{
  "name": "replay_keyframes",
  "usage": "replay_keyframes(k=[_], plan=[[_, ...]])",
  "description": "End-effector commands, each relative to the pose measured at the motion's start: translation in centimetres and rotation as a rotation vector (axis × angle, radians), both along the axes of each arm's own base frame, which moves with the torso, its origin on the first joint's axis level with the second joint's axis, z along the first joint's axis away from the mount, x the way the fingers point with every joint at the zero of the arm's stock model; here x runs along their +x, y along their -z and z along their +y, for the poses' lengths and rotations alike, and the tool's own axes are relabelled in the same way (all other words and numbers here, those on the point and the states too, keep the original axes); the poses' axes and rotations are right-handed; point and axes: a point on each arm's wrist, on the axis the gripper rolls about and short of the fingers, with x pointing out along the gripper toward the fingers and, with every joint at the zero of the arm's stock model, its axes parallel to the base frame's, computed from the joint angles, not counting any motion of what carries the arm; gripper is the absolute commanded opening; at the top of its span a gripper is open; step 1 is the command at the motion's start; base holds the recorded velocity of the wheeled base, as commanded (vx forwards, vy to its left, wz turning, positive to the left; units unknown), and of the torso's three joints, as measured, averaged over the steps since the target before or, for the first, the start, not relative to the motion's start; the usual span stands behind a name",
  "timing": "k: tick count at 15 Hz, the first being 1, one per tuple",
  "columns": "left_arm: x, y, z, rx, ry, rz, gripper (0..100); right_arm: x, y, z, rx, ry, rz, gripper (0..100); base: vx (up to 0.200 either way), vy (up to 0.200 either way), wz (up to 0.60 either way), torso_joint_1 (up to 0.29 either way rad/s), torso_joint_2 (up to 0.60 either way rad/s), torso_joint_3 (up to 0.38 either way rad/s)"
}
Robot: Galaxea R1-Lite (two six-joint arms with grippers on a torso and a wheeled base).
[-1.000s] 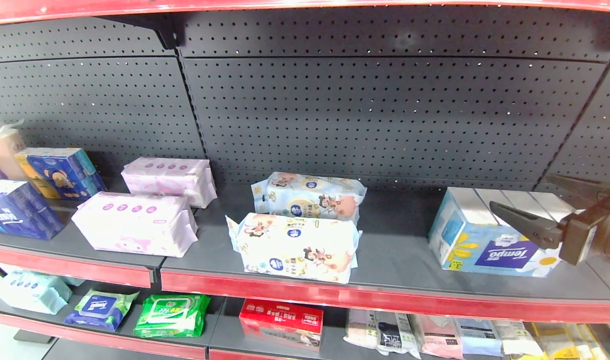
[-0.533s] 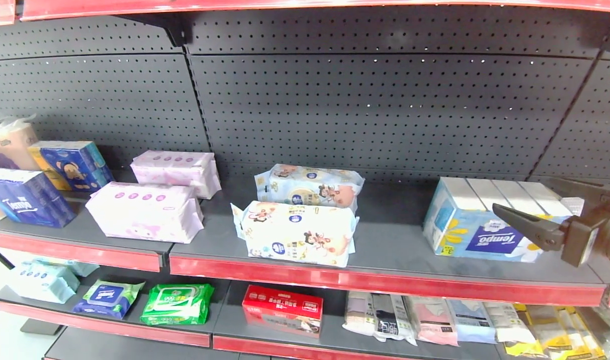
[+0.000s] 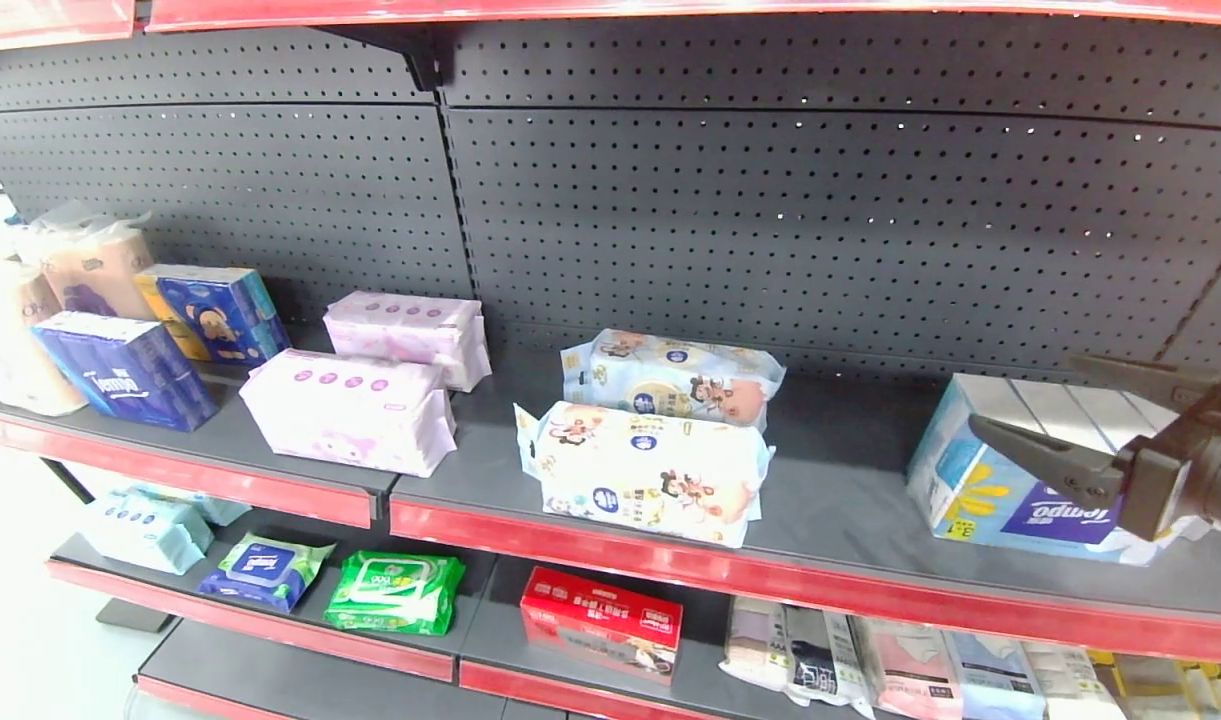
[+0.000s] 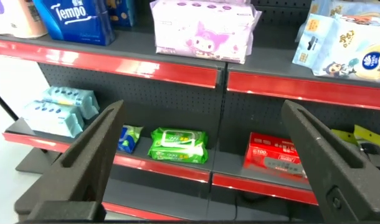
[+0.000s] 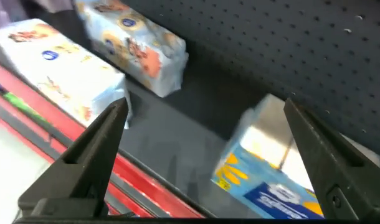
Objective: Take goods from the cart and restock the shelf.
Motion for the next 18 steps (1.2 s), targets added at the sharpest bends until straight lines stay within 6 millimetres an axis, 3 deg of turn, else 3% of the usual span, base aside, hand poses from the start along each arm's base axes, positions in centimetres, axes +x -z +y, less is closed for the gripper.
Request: replay_keyframes(k=[1,3,5,7,12,18], plan=[[0.0,0.0,0.0,0.0,-0.001,0.0,100,1.4,1.6,0.4,0.011,-0.071,0.088,100,0.0,0.0,0.0,0.0,0.0,0.0],[0.0,0.0,0.0,0.0,-0.001,0.0,100,2.5,2.8,0.8,0.015,-0.086,0.137,100,0.0,0.0,0.0,0.0,0.0,0.0],[0.0,0.0,0.0,0.0,-0.001,0.0,100,6.0,5.2,2.5,0.014,-0.15,0.152,100,0.0,0.0,0.0,0.0,0.0,0.0],[0.0,0.0,0.0,0.0,-0.001,0.0,100,7.6,6.1,3.7,0.017,-0.209,0.111,100,0.0,0.0,0.0,0.0,0.0,0.0],[0.0,0.0,0.0,0.0,-0.001,0.0,100,7.9,8.9,4.1,-0.056,-0.279,0.167,100,0.0,0.0,0.0,0.0,0.0,0.0],[0.0,0.0,0.0,0.0,-0.001,0.0,100,8.4,9.8,5.2,-0.056,-0.379,0.189,100,0.0,0.0,0.0,0.0,0.0,0.0]])
